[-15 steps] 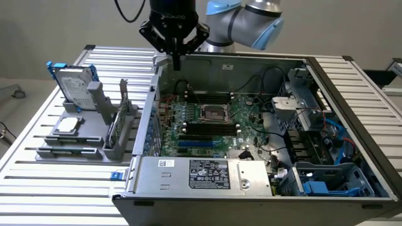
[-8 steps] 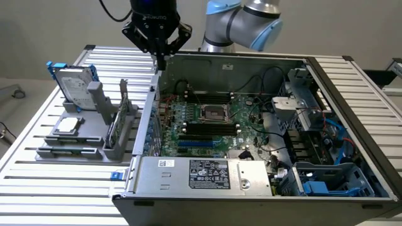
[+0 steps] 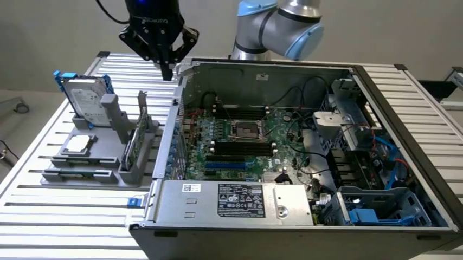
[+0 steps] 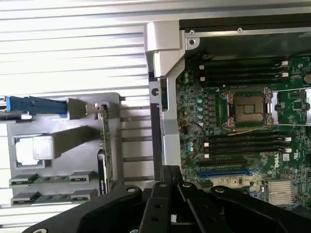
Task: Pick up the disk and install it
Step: 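Reach for the disk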
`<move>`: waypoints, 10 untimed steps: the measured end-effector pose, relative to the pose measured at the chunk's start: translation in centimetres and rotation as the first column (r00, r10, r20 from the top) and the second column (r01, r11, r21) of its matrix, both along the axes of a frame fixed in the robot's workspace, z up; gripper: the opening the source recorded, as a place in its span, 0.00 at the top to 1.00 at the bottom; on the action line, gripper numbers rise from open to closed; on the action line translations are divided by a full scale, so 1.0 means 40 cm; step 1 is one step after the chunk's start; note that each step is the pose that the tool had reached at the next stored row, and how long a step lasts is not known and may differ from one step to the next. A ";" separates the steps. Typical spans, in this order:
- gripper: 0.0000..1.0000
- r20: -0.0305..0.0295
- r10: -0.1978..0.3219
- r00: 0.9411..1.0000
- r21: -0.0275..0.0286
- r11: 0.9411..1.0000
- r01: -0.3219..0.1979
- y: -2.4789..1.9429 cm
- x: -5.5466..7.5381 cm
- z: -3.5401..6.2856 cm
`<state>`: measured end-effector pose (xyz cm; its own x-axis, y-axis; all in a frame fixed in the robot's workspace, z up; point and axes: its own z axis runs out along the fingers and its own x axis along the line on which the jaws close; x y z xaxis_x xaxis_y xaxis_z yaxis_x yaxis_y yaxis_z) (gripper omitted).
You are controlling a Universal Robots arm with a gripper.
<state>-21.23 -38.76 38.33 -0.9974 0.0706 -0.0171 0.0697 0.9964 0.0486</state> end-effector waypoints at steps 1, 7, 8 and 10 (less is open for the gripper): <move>0.89 0.000 0.000 1.000 0.000 1.000 0.000 0.003 -0.011 -0.002; 0.89 0.004 0.000 1.000 0.000 1.000 0.000 0.024 -0.079 -0.022; 0.89 0.005 0.000 1.000 0.000 1.000 0.000 0.027 -0.091 -0.026; 0.89 0.007 0.000 1.000 0.000 1.000 0.000 0.035 -0.113 -0.034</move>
<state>-25.77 -37.37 36.96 -0.9972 0.0706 -0.0238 0.0694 0.9964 0.0491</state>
